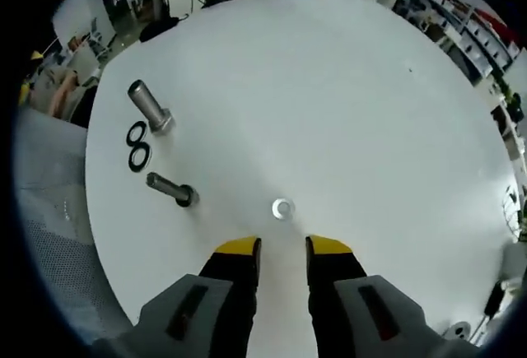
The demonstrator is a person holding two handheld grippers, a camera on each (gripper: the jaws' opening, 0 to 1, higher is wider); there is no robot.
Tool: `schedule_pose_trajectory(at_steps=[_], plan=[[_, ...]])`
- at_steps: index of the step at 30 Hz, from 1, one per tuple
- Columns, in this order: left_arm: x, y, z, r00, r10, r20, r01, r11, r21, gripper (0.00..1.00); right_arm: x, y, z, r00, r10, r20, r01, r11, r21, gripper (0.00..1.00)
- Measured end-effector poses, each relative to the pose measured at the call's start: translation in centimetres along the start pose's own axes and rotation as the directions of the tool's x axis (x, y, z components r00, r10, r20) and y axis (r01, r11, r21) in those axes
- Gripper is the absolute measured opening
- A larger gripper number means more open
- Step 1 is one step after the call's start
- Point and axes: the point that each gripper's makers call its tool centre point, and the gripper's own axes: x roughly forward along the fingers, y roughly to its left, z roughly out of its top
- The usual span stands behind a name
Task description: Place the washer onto the threaded stud by aligning its center hole with the stud, sliding it down to the base, and recovering from edge contact or off-axis alignment until the washer reaches the visible bottom stop.
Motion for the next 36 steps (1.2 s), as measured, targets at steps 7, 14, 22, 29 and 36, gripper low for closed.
schedule_pose_trajectory(at_steps=[7, 14, 22, 29, 36], plan=[[0.1, -0.1, -0.2, 1.000, -0.003, -0.016, 0.003, 1.000, 0.002, 0.21, 1.4, -0.8, 0.9, 0.998, -0.023, 0.050, 0.022, 1.000, 0.022, 0.23], [0.1, -0.1, -0.4, 1.000, -0.004, -0.025, 0.004, 1.000, 0.000, 0.20, 1.7, -0.2, 1.1, 0.993, 0.022, 0.113, -0.031, 0.996, 0.081, 0.21], [0.2, -0.1, -0.6, 0.999, -0.005, -0.037, 0.005, 1.000, 0.003, 0.20, 1.9, -0.8, 1.3, 0.983, 0.011, 0.183, -0.029, 0.995, 0.096, 0.15], [0.2, -0.1, -0.6, 0.999, -0.006, -0.037, 0.006, 1.000, 0.003, 0.20, 1.6, -0.2, 1.4, 0.982, -0.009, 0.187, -0.010, 0.995, 0.101, 0.14], [0.1, -0.1, -0.5, 1.000, -0.006, -0.030, 0.006, 1.000, 0.002, 0.20, 0.8, 0.5, 1.1, 0.981, -0.010, 0.195, -0.009, 0.995, 0.099, 0.14]])
